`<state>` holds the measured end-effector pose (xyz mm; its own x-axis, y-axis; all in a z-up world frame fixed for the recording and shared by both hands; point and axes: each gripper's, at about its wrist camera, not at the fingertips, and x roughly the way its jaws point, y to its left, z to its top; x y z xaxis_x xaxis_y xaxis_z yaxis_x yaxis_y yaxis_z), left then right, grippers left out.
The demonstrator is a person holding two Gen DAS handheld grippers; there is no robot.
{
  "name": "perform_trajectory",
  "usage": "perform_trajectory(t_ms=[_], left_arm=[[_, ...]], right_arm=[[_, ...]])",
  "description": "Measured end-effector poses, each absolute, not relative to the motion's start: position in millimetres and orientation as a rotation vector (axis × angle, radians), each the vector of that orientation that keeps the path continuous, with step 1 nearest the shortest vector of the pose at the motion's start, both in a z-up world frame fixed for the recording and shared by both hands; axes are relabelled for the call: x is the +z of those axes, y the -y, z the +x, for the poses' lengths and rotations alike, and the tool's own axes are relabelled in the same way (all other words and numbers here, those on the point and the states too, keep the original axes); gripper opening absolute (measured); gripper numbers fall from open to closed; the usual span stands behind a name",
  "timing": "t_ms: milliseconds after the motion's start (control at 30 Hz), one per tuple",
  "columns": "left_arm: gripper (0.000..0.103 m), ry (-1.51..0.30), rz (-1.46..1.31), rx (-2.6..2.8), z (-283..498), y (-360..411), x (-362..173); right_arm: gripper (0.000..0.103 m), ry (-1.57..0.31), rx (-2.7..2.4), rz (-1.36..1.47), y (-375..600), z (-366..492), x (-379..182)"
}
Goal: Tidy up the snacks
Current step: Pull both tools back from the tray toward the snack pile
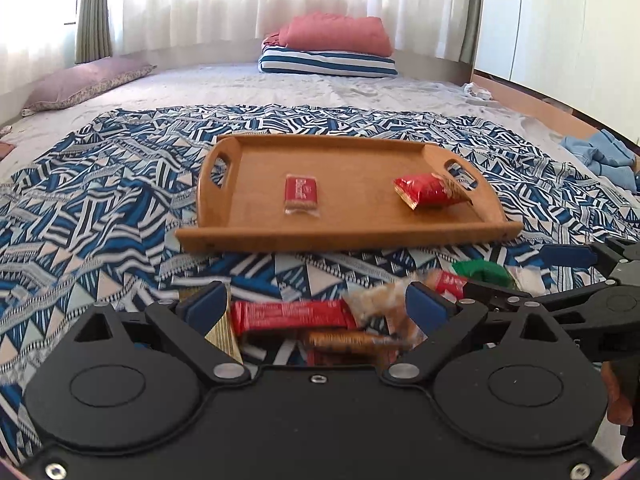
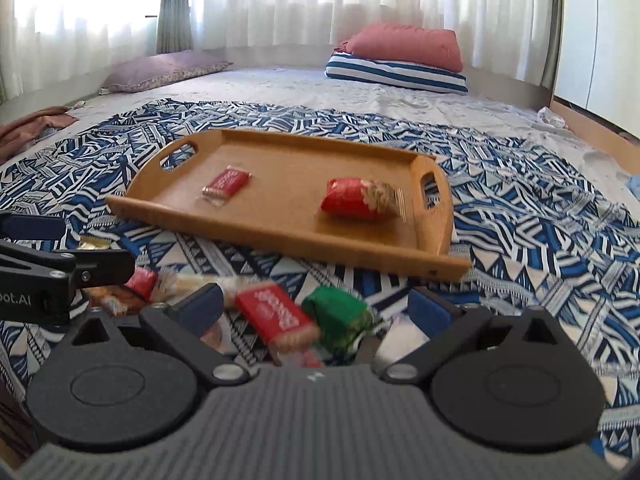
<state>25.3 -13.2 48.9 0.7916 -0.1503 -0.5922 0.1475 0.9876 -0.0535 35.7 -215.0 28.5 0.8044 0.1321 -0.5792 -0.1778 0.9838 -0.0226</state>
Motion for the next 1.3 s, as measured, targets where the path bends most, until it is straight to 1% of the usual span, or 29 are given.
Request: perform_trajectory(t_ms=[500, 1033, 1233, 1300], left_arm=[[0.096, -0.663, -0.012, -0.154, -6.5, 17.6, 29.5], [0.096, -0.707, -0.014, -0.155, -3.2, 29.0, 10.6], [0.085, -0.716, -0.021, -0.154, -1.5, 30.4, 7.6], [0.079, -0.716, -0.013, -0.159, -1.6, 32.2, 7.9]], right_arm=[[0.103, -0.643, 0.135, -0.063, 219.4, 8.0, 8.9], [0.103, -0.656, 0.110, -0.100, 220.5, 0.4, 0.6], [0.099, -0.665, 0.119, -0.085, 222.0, -0.9, -2.0], [0.097, -0.668, 0.124, -0.084, 220.8, -1.2, -2.9]])
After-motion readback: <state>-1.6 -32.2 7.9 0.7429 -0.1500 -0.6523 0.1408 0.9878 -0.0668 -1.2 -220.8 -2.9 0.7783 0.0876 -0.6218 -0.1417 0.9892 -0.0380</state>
